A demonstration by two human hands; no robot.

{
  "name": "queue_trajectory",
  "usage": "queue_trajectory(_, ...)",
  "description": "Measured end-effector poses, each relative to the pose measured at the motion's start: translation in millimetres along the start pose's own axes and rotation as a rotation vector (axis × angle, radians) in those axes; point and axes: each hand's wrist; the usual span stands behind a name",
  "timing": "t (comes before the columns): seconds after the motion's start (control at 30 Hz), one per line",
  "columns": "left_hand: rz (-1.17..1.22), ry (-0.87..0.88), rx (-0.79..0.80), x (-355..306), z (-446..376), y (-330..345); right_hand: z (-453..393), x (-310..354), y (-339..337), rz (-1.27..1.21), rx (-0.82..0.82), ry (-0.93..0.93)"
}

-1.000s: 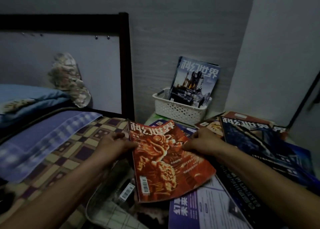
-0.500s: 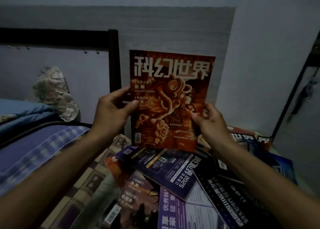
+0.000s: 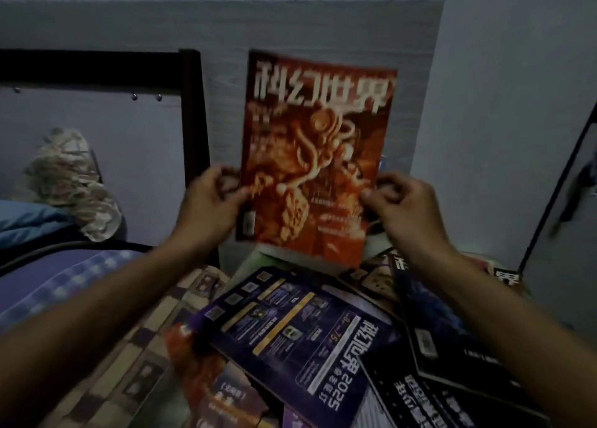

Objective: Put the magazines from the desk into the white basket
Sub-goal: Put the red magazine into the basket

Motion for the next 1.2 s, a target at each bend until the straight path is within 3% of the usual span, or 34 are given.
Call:
queue_trajectory(0.17,-0.243,0.121,0.01,-22.7,-91.6,30.0,-64.9,-19.1,1.4,0.016,-0.086,-0.06)
queue_trajectory(0.43,-0.693,0.159,-0.03,88.6,-135.0,112.3,-96.4,-149.1,2.9,0.344,-0.099,-0.048)
queue_trajectory(0.63,-0.731,-0.125,-0.004,129.2,-142.2,127.0,-99.0,-198.7,7.1,0.433,-0.079,0.037)
queue_trajectory(0.7,-0.759,-0.147,-0.006,126.7,-139.6,127.9,-103.3,-198.3,12.7,0.482,-0.088,0.062)
queue_trajectory(0.83,-0.604,-0.033,-0.011,113.5,-118.3,118.7,-90.5,-180.6,14.5,0.555,-0.11,0.068)
queue_trajectory(0.93,-0.65,0.194,0.03,97.6,-89.8,87.5,-60.0,-154.0,7.5,0.676,-0.083,-0.159)
queue_trajectory(1.0,-0.653,0.249,0.212,87.7,-55.2,56.2,-28.3,-128.6,4.6,0.812,0.038,-0.417)
queue_trajectory(1.07,-0.679,0.23,0.484,79.8,-13.3,29.7,5.2,-104.0,5.6,0.878,0.32,-0.529)
queue_trajectory(1.13,-0.764,0.295,0.712,76.9,21.3,8.9,33.2,-88.2,9.5,0.971,0.602,-0.424)
queue_trajectory(1.2,-0.807,0.246,0.954,74.0,47.5,-7.1,49.6,-79.3,12.8,1.131,0.77,-0.251)
Point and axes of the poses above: each hand's wrist, its own z-axis away from the middle knuckle, its own y-axis out of the palm, x = y × z, and after that the axes turned 4 degrees about -y, right-handed
